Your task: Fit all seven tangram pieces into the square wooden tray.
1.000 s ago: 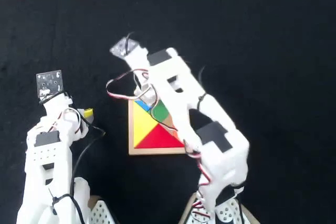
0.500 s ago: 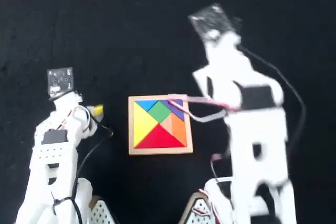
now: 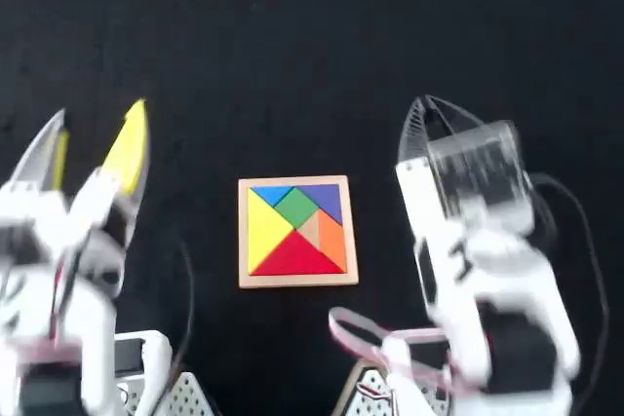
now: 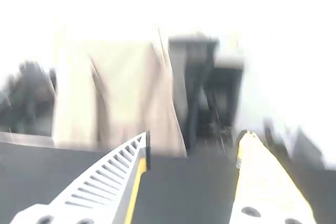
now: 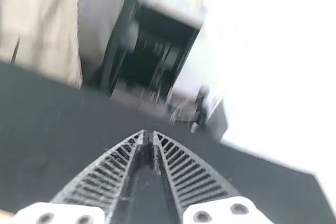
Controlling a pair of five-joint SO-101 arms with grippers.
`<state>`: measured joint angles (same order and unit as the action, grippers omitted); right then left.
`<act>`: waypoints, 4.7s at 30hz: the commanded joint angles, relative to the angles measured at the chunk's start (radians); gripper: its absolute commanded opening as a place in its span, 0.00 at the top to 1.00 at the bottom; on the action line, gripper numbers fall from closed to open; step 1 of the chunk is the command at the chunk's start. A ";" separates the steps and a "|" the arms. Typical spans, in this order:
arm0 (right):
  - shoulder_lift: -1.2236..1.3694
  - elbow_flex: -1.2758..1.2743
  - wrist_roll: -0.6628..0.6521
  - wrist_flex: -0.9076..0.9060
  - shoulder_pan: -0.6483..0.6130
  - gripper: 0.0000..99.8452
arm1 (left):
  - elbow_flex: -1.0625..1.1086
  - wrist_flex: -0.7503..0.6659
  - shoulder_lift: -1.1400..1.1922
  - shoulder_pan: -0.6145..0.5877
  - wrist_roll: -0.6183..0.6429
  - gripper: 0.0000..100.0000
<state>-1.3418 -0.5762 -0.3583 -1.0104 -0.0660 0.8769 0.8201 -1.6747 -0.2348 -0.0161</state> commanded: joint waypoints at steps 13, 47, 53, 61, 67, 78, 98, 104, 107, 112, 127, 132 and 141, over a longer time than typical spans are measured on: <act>-0.516 -0.661 0.003 0.161 0.023 0.80 | 0.381 0.069 -0.152 -0.002 -0.087 0.72; -0.512 -1.110 0.353 -0.276 0.026 0.84 | 0.822 0.454 -0.150 -0.042 -0.081 0.72; -0.512 -1.110 0.298 -0.276 0.020 0.84 | 0.822 0.454 -0.150 0.094 -0.081 0.72; -0.512 -1.110 0.298 -0.276 0.025 0.84 | 0.822 0.454 -0.150 0.134 -0.086 0.72; -0.512 -1.110 0.293 -0.276 0.025 0.84 | 0.822 0.454 -0.150 0.136 -0.086 0.72; -0.512 -1.110 0.293 -0.276 0.025 0.84 | 0.822 0.454 -0.150 0.136 -0.086 0.72; -0.512 -1.110 0.293 -0.276 0.025 0.84 | 0.822 0.454 -0.150 0.136 -0.086 0.72; -0.512 -1.110 0.293 -0.276 0.025 0.84 | 0.822 0.454 -0.150 0.136 -0.086 0.72; -0.512 -1.110 0.293 -0.276 0.025 0.84 | 0.822 0.454 -0.150 0.136 -0.086 0.72; -0.512 -1.110 0.293 -0.276 0.025 0.84 | 0.822 0.454 -0.150 0.136 -0.086 0.72; -0.512 -1.110 0.293 -0.276 0.025 0.84 | 0.822 0.454 -0.150 0.136 -0.086 0.72; -0.512 -1.110 0.293 -0.276 0.025 0.84 | 0.822 0.454 -0.150 0.136 -0.086 0.72; -0.512 -1.110 0.293 -0.276 0.025 0.84 | 0.822 0.454 -0.150 0.136 -0.086 0.72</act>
<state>-1.8067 -1.6886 -0.0529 -1.2820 -0.0292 1.6794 1.2712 -1.8159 -0.1028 -0.1082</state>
